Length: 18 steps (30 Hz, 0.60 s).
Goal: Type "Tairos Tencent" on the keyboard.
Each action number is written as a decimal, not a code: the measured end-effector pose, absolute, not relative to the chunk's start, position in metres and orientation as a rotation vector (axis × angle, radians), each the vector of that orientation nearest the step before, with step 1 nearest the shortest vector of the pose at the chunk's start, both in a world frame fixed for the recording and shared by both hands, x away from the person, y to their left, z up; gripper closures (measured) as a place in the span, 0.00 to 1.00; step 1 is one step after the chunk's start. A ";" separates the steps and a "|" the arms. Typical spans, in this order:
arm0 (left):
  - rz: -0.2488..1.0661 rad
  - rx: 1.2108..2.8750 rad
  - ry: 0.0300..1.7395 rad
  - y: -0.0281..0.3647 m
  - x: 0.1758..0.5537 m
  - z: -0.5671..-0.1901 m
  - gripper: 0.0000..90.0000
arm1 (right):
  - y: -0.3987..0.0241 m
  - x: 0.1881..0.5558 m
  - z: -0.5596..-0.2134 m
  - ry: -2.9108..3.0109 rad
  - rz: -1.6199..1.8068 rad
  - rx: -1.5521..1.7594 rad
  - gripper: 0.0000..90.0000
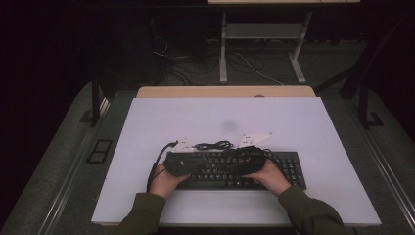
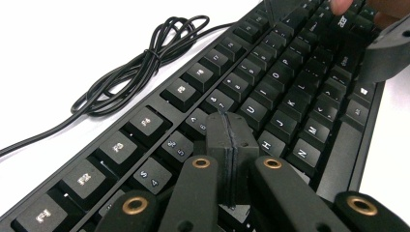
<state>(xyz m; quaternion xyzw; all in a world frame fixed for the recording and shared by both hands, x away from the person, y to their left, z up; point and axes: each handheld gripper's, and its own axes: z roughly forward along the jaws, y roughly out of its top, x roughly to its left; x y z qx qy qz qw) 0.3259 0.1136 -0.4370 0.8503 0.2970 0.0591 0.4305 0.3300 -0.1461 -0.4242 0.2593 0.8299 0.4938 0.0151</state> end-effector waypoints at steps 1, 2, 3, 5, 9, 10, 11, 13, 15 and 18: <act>0.153 2.125 0.736 0.114 0.326 -0.436 0.99 | -0.146 0.330 -0.424 2.582 1.536 0.808 0.36; 0.148 2.117 0.739 0.114 0.326 -0.436 0.99 | -0.146 0.330 -0.424 2.579 1.541 0.812 0.36; 0.145 2.117 0.735 0.115 0.326 -0.436 0.98 | -0.146 0.330 -0.424 2.580 1.540 0.811 0.36; 0.143 2.115 0.737 0.114 0.325 -0.436 0.98 | -0.147 0.330 -0.424 2.577 1.540 0.811 0.36; 0.138 2.102 0.735 0.114 0.324 -0.433 0.95 | -0.148 0.331 -0.424 2.576 1.545 0.798 0.35; 0.140 2.098 0.736 0.114 0.323 -0.432 0.95 | -0.148 0.331 -0.425 2.574 1.547 0.799 0.34; 0.139 2.100 0.733 0.114 0.323 -0.431 0.94 | -0.149 0.331 -0.425 2.572 1.550 0.799 0.34; 0.139 2.087 0.732 0.114 0.323 -0.431 0.92 | -0.150 0.331 -0.425 2.563 1.556 0.800 0.33; 0.138 2.083 0.730 0.114 0.323 -0.430 0.89 | -0.150 0.332 -0.425 2.559 1.561 0.802 0.33; 0.135 2.082 0.732 0.114 0.323 -0.430 0.84 | -0.152 0.332 -0.425 2.550 1.562 0.808 0.32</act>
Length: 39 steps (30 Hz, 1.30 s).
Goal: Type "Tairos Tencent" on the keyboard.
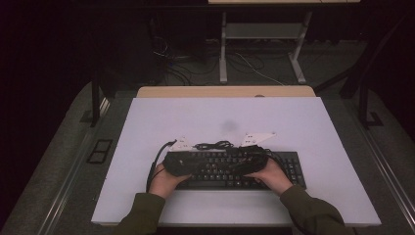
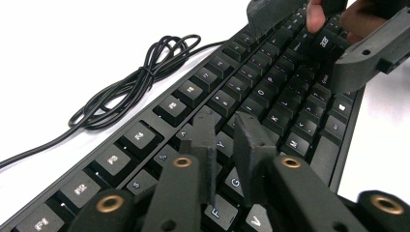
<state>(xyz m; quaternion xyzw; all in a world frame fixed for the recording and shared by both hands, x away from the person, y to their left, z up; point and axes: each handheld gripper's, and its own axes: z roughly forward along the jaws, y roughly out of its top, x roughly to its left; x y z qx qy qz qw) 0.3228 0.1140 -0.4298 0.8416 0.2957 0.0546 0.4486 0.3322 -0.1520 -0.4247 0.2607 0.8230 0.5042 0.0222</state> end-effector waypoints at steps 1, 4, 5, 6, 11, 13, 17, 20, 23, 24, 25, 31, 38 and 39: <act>0.136 2.081 0.732 0.114 0.323 -0.430 0.83 | -0.152 0.332 -0.425 2.547 1.563 0.811 0.32; 0.140 2.077 0.732 0.116 0.323 -0.429 0.77 | -0.154 0.333 -0.425 2.548 1.559 0.815 0.31; 0.139 2.072 0.735 0.116 0.322 -0.429 0.75 | -0.154 0.333 -0.425 2.550 1.555 0.814 0.31; 0.134 2.063 0.738 0.117 0.322 -0.429 0.73 | -0.154 0.333 -0.426 2.546 1.555 0.815 0.31; 0.128 2.049 0.738 0.121 0.320 -0.426 0.61 | -0.159 0.332 -0.425 2.536 1.546 0.821 0.30; 0.138 2.039 0.741 0.124 0.318 -0.425 0.56 | -0.163 0.331 -0.425 2.530 1.549 0.828 0.30; 0.155 2.028 0.726 0.130 0.312 -0.423 0.48 | -0.170 0.328 -0.425 2.516 1.545 0.840 0.30; 0.152 2.015 0.719 0.135 0.308 -0.421 0.44 | -0.174 0.325 -0.424 2.510 1.531 0.840 0.28; 0.155 2.014 0.709 0.141 0.305 -0.420 0.41 | -0.181 0.322 -0.424 2.500 1.524 0.839 0.26; 0.157 2.011 0.710 0.142 0.303 -0.420 0.40 | -0.183 0.321 -0.424 2.499 1.519 0.840 0.26; 0.159 2.013 0.706 0.143 0.302 -0.420 0.38 | -0.186 0.320 -0.424 2.493 1.516 0.842 0.25; 0.177 2.004 0.709 0.151 0.295 -0.419 0.30 | -0.202 0.315 -0.424 2.472 1.507 0.851 0.22; 0.188 2.001 0.730 0.161 0.288 -0.421 0.25 | -0.217 0.307 -0.425 2.463 1.484 0.857 0.20; 0.192 2.002 0.730 0.163 0.287 -0.421 0.24 | -0.219 0.307 -0.425 2.459 1.482 0.854 0.20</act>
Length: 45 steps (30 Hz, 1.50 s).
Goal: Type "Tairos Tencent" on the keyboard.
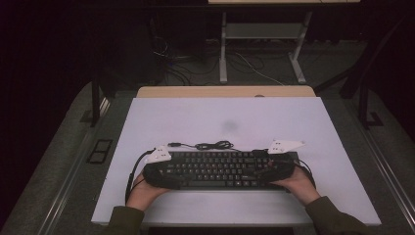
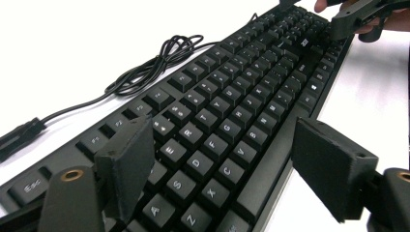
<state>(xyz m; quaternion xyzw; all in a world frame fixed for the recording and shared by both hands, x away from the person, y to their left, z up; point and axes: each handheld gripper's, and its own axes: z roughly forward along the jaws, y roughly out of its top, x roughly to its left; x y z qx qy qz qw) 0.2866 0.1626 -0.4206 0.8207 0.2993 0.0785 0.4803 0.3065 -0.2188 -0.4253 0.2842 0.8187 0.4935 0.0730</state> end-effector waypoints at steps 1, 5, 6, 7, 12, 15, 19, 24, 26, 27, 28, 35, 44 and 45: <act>0.193 1.998 0.733 0.164 0.286 -0.421 0.24 | -0.221 0.305 -0.425 2.459 1.481 0.853 0.20; 0.201 2.003 0.731 0.168 0.282 -0.422 0.21 | -0.228 0.301 -0.426 2.444 1.493 0.864 0.20; 0.203 2.003 0.733 0.168 0.281 -0.423 0.21 | -0.230 0.300 -0.427 2.441 1.498 0.867 0.20; 0.206 2.006 0.732 0.169 0.281 -0.423 0.20 | -0.232 0.299 -0.427 2.435 1.499 0.872 0.19; 0.215 2.012 0.727 0.172 0.278 -0.425 0.19 | -0.242 0.294 -0.428 2.410 1.503 0.896 0.19; 0.219 2.003 0.736 0.175 0.277 -0.424 0.18 | -0.249 0.291 -0.429 2.395 1.502 0.911 0.16; 0.226 1.991 0.745 0.178 0.276 -0.424 0.17 | -0.259 0.286 -0.430 2.383 1.493 0.922 0.16; 0.242 1.986 0.757 0.180 0.276 -0.423 0.14 | -0.273 0.279 -0.430 2.357 1.486 0.955 0.16; 0.253 1.991 0.763 0.181 0.276 -0.423 0.12 | -0.279 0.277 -0.431 2.349 1.481 0.958 0.16; 0.256 1.992 0.764 0.181 0.276 -0.422 0.11 | -0.282 0.276 -0.431 2.340 1.482 0.967 0.16; 0.259 1.991 0.765 0.181 0.276 -0.422 0.10 | -0.284 0.275 -0.431 2.336 1.483 0.974 0.16; 0.275 1.991 0.774 0.183 0.276 -0.422 0.07 | -0.298 0.270 -0.433 2.304 1.483 1.010 0.16; 0.289 1.996 0.798 0.183 0.277 -0.423 0.00 | -0.308 0.264 -0.436 2.277 1.479 1.055 0.15; 0.290 1.997 0.797 0.183 0.277 -0.423 0.00 | -0.309 0.263 -0.436 2.275 1.479 1.057 0.15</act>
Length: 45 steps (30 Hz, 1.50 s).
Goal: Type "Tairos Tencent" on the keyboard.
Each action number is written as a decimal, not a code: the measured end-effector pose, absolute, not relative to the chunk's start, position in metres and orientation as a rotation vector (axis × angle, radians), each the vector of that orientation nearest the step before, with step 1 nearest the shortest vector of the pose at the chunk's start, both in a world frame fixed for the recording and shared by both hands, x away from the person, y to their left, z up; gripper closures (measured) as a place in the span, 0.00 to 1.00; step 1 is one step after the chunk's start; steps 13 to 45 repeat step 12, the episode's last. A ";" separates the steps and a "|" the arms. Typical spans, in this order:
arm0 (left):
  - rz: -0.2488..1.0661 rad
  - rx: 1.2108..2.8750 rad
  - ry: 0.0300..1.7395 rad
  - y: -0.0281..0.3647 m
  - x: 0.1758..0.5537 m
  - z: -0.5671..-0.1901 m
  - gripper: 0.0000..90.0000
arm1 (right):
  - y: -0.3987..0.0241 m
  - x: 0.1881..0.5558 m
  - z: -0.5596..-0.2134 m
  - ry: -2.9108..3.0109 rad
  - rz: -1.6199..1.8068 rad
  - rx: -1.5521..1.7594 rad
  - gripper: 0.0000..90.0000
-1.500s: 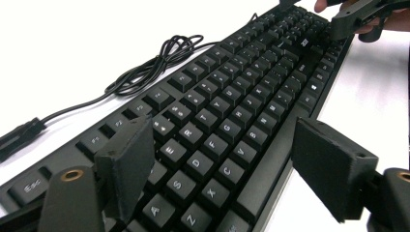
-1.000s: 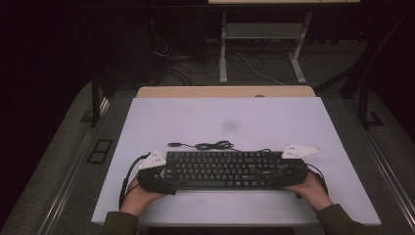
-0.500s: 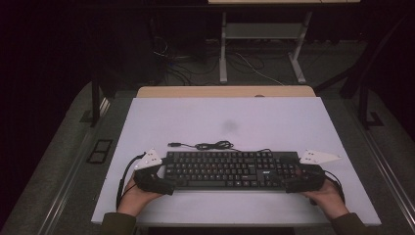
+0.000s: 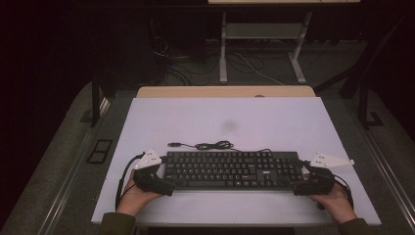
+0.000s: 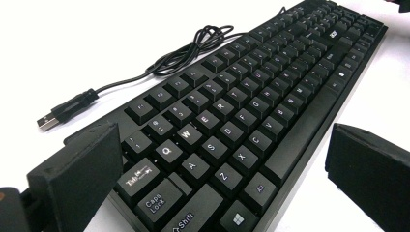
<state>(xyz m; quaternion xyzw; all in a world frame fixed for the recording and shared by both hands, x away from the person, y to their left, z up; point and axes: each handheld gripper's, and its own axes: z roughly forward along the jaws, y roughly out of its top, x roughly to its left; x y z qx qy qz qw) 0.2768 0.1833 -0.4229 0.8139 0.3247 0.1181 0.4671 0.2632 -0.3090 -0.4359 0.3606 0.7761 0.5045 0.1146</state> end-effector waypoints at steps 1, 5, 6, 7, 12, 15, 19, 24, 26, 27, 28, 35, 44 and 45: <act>0.290 1.997 0.796 0.183 0.277 -0.423 0.00 | -0.310 0.263 -0.436 2.272 1.481 1.061 0.15; 0.280 1.999 0.800 0.183 0.277 -0.424 0.00 | -0.311 0.263 -0.437 2.269 1.484 1.067 0.16; 0.280 1.998 0.801 0.183 0.277 -0.424 0.00 | -0.310 0.263 -0.437 2.271 1.482 1.064 0.15; 0.279 1.997 0.802 0.182 0.277 -0.424 0.00 | -0.310 0.263 -0.436 2.274 1.477 1.062 0.16; 0.287 1.999 0.803 0.183 0.278 -0.424 0.00 | -0.310 0.263 -0.436 2.275 1.472 1.068 0.15; 0.287 1.999 0.803 0.183 0.278 -0.424 0.00 | -0.310 0.263 -0.436 2.275 1.472 1.068 0.15; 0.287 1.999 0.803 0.183 0.278 -0.424 0.00 | -0.310 0.263 -0.436 2.275 1.472 1.068 0.15; 0.287 1.999 0.803 0.183 0.278 -0.424 0.00 | -0.310 0.263 -0.436 2.275 1.472 1.068 0.15; 0.287 1.999 0.803 0.183 0.278 -0.424 0.00 | -0.310 0.263 -0.436 2.275 1.472 1.068 0.15; 0.287 1.999 0.803 0.183 0.278 -0.424 0.00 | -0.310 0.263 -0.436 2.275 1.472 1.068 0.15; 0.287 1.999 0.803 0.183 0.278 -0.424 0.00 | -0.310 0.263 -0.436 2.275 1.472 1.068 0.15; 0.287 1.999 0.803 0.183 0.278 -0.424 0.00 | -0.310 0.263 -0.436 2.275 1.472 1.068 0.15; 0.287 1.999 0.803 0.183 0.278 -0.424 0.00 | -0.310 0.263 -0.436 2.275 1.472 1.068 0.15; 0.287 1.999 0.803 0.183 0.278 -0.424 0.00 | -0.310 0.263 -0.436 2.275 1.472 1.068 0.15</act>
